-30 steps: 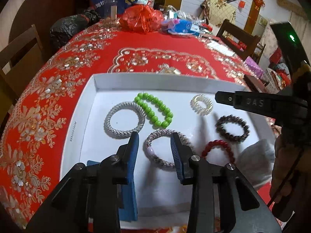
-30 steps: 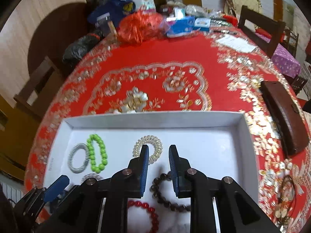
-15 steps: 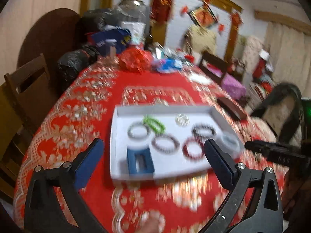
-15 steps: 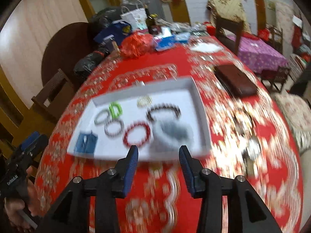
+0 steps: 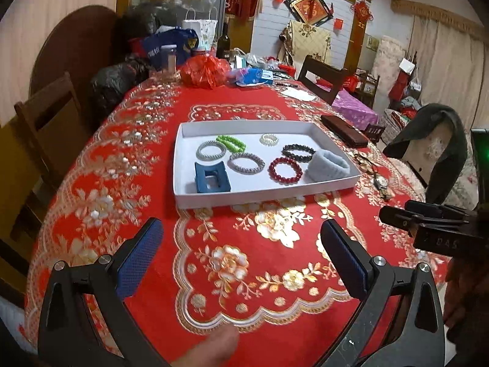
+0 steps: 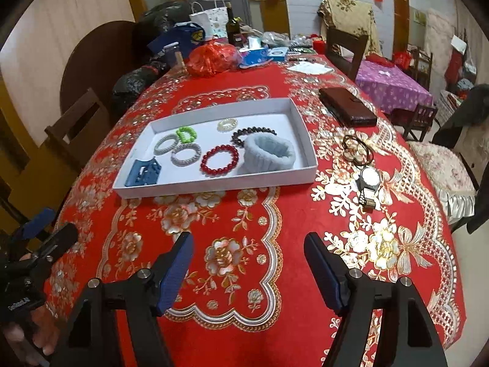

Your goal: Organize jewelry

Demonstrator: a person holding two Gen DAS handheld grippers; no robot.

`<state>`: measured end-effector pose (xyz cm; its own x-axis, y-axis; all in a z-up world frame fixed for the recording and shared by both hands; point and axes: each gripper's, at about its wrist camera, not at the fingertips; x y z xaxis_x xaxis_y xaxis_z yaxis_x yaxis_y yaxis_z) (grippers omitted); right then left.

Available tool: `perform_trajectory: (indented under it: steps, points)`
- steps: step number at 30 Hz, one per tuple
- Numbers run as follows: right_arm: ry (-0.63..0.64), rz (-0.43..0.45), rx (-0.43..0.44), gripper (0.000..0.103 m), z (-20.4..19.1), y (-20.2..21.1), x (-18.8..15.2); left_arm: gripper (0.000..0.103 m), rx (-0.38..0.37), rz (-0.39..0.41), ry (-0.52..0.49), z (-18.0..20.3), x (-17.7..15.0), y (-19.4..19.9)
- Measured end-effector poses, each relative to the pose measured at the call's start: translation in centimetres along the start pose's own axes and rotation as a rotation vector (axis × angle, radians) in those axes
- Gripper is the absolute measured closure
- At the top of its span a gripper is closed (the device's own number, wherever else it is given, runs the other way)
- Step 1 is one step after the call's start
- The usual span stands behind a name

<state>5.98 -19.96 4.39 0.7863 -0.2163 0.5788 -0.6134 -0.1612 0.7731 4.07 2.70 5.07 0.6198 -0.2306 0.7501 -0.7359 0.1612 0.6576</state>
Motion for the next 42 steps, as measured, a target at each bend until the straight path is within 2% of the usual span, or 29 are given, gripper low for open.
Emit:
perform_trajectory:
  steps: [7, 16, 42]
  points:
    - [0.034, 0.026, -0.028, 0.027, -0.8, 1.5, -0.1, 0.000, 0.065, -0.117, 0.015, 0.5, 0.1, 0.0]
    - [0.047, 0.034, -0.047, 0.027, -1.0, 2.2, -0.2, 0.000, 0.084, -0.106, -0.010, 1.3, 0.3, 1.3]
    - [0.040, 0.019, -0.067, 0.027, -0.3, 1.6, -0.4, 0.000, 0.081, -0.121, -0.028, 2.0, 0.1, 0.6]
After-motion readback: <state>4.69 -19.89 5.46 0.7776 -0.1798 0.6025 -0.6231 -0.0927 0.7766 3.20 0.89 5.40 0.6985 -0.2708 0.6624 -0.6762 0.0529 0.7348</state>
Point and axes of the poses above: each gripper's, at about its wrist camera, not at the fingertips, and y roughly against the way its jaws point, z to its right, x to its top, and after that the axes turned 13 degrees about -y, right-handed
